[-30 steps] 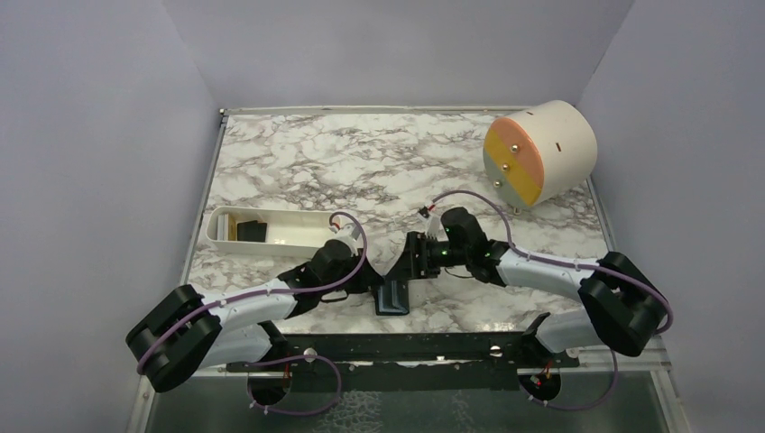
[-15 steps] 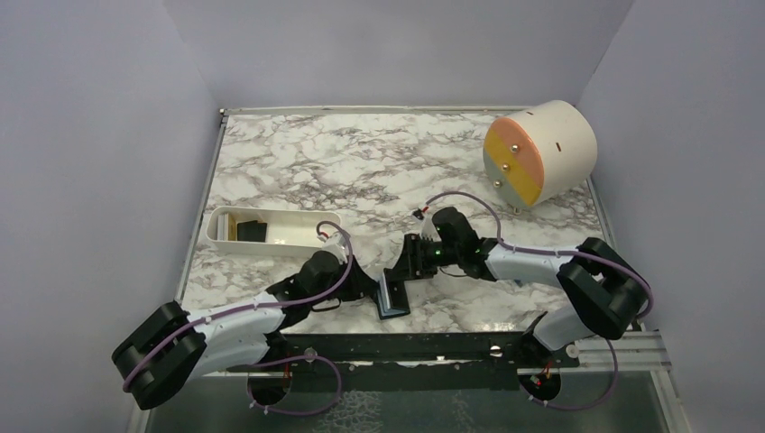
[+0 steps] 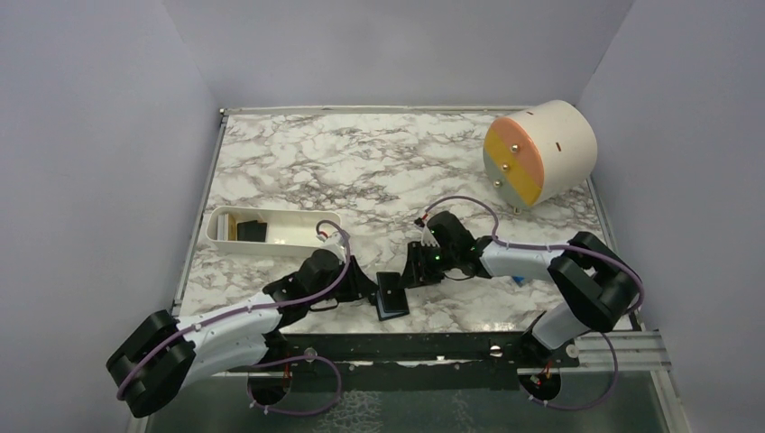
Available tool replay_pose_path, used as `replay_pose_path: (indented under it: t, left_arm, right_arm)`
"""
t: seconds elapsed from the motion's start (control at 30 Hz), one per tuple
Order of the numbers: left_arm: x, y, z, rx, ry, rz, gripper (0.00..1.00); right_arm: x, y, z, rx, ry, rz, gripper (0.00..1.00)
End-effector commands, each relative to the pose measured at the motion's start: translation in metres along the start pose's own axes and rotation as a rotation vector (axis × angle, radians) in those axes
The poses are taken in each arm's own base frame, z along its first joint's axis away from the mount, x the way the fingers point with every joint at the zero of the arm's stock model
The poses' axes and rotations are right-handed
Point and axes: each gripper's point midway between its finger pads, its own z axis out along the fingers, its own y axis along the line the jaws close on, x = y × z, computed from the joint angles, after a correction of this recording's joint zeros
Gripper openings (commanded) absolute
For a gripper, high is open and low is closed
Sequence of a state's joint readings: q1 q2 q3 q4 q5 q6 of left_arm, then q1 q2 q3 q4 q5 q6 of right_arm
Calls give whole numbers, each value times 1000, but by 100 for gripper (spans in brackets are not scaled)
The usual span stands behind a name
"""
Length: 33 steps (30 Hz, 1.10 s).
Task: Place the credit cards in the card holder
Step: Close the card holder at the center of the board.
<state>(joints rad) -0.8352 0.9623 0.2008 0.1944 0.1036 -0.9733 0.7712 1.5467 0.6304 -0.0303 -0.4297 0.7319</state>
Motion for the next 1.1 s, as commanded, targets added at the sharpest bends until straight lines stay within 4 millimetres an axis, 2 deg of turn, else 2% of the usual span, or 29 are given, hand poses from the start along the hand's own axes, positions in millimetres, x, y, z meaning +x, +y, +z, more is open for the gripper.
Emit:
replay_pose_path:
  t: [0.0, 0.17, 0.4, 0.63, 0.8, 0.9, 0.97, 1.07]
  left_arm:
    - [-2, -6, -8, 9, 8, 33, 28]
    - [0, -5, -12, 13, 5, 28, 30]
    - [3, 12, -17, -70, 9, 8, 30]
    - [9, 16, -16, -81, 32, 3, 30]
    - [10, 10, -16, -55, 42, -9, 31]
    - [6, 2, -18, -19, 32, 31, 40]
    - [6, -1, -19, 6, 36, 75, 45]
    - [9, -3, -18, 21, 55, 83, 46]
  right_arm:
    - [0, -12, -1, 71, 4, -38, 39]
    - [-4, -7, -4, 66, 1, -49, 41]
    - [-13, 15, -13, 6, -28, -48, 56]
    - [-7, 21, -4, 3, 4, -38, 58]
    - [-1, 13, 4, 58, 28, -43, 59]
    - [2, -1, 8, 134, 44, -43, 57]
    - [4, -11, 11, 177, 55, -43, 54]
    - [7, -22, 14, 220, 67, -43, 47]
